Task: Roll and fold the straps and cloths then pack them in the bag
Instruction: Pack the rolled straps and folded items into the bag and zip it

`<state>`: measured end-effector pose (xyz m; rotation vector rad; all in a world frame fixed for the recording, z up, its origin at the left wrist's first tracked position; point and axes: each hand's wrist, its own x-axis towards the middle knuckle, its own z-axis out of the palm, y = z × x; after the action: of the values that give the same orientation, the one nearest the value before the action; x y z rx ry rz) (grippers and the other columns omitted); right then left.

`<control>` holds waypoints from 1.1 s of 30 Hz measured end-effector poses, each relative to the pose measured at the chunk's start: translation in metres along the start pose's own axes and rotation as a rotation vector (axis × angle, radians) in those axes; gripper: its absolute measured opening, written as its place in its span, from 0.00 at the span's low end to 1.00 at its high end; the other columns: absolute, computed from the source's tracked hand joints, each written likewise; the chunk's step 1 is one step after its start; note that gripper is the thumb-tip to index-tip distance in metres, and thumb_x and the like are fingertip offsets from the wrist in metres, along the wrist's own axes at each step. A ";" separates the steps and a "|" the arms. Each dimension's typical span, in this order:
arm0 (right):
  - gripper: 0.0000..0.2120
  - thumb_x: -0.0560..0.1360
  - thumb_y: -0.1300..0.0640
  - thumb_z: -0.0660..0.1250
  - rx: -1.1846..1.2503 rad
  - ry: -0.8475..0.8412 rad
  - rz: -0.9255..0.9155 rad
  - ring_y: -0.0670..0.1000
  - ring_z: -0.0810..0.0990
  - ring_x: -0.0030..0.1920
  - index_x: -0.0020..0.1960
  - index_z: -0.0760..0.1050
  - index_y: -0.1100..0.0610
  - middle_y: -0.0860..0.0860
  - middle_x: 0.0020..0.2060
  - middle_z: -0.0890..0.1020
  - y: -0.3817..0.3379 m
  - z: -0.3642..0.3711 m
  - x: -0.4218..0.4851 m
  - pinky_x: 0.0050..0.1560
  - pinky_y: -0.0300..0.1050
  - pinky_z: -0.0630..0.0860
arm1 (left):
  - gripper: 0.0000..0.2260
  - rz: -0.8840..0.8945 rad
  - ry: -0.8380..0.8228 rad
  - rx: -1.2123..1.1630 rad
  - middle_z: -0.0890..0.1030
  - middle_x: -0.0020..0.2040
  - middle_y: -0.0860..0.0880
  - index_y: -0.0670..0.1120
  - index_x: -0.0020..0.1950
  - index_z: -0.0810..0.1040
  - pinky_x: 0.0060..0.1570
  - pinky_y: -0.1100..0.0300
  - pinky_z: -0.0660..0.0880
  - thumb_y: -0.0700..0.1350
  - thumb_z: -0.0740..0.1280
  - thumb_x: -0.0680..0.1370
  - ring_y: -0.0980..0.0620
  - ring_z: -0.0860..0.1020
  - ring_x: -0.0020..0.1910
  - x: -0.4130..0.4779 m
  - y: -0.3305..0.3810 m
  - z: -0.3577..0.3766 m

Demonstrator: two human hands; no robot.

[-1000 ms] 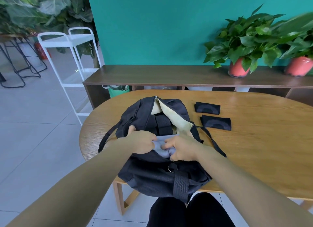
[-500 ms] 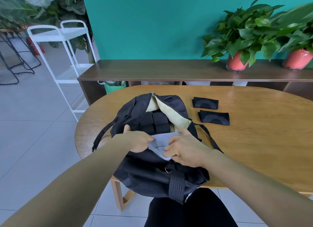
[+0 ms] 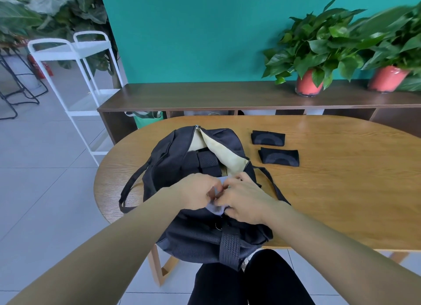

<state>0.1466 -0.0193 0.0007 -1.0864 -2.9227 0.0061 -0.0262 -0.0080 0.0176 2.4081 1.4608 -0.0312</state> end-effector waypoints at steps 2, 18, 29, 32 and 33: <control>0.10 0.74 0.51 0.63 0.041 0.047 0.120 0.48 0.65 0.63 0.54 0.77 0.44 0.43 0.50 0.79 0.002 -0.007 -0.013 0.62 0.46 0.53 | 0.11 -0.057 0.033 -0.015 0.80 0.46 0.51 0.51 0.56 0.77 0.48 0.58 0.75 0.41 0.67 0.75 0.52 0.75 0.42 0.002 0.000 0.004; 0.28 0.70 0.59 0.65 0.500 0.028 0.954 0.49 0.74 0.44 0.68 0.62 0.48 0.44 0.38 0.76 0.001 -0.028 -0.034 0.51 0.46 0.56 | 0.22 -0.021 -0.320 0.273 0.78 0.55 0.52 0.61 0.72 0.59 0.46 0.54 0.75 0.51 0.61 0.79 0.48 0.76 0.48 0.008 0.021 -0.010; 0.28 0.70 0.59 0.66 0.553 -0.007 0.972 0.50 0.75 0.47 0.67 0.61 0.49 0.45 0.41 0.78 0.006 -0.037 -0.037 0.51 0.46 0.56 | 0.20 -0.063 -0.233 0.288 0.73 0.39 0.54 0.58 0.67 0.64 0.57 0.50 0.69 0.49 0.63 0.76 0.45 0.72 0.45 0.010 0.023 0.001; 0.27 0.70 0.56 0.66 0.416 -0.006 0.945 0.51 0.73 0.51 0.66 0.61 0.50 0.47 0.44 0.77 0.003 -0.041 -0.034 0.50 0.47 0.58 | 0.18 -0.052 -0.163 0.068 0.78 0.49 0.56 0.59 0.67 0.67 0.59 0.55 0.65 0.49 0.64 0.78 0.51 0.75 0.49 -0.001 0.011 -0.004; 0.28 0.70 0.54 0.67 0.324 -0.008 0.914 0.52 0.71 0.54 0.66 0.60 0.51 0.48 0.46 0.76 0.001 -0.045 -0.033 0.51 0.48 0.59 | 0.17 -0.051 -0.140 0.026 0.78 0.50 0.57 0.58 0.66 0.70 0.60 0.55 0.65 0.49 0.64 0.78 0.53 0.74 0.49 -0.005 0.006 -0.007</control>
<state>0.1734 -0.0402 0.0449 -2.1741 -2.0453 0.4670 -0.0243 -0.0131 0.0264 2.3370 1.4654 -0.2267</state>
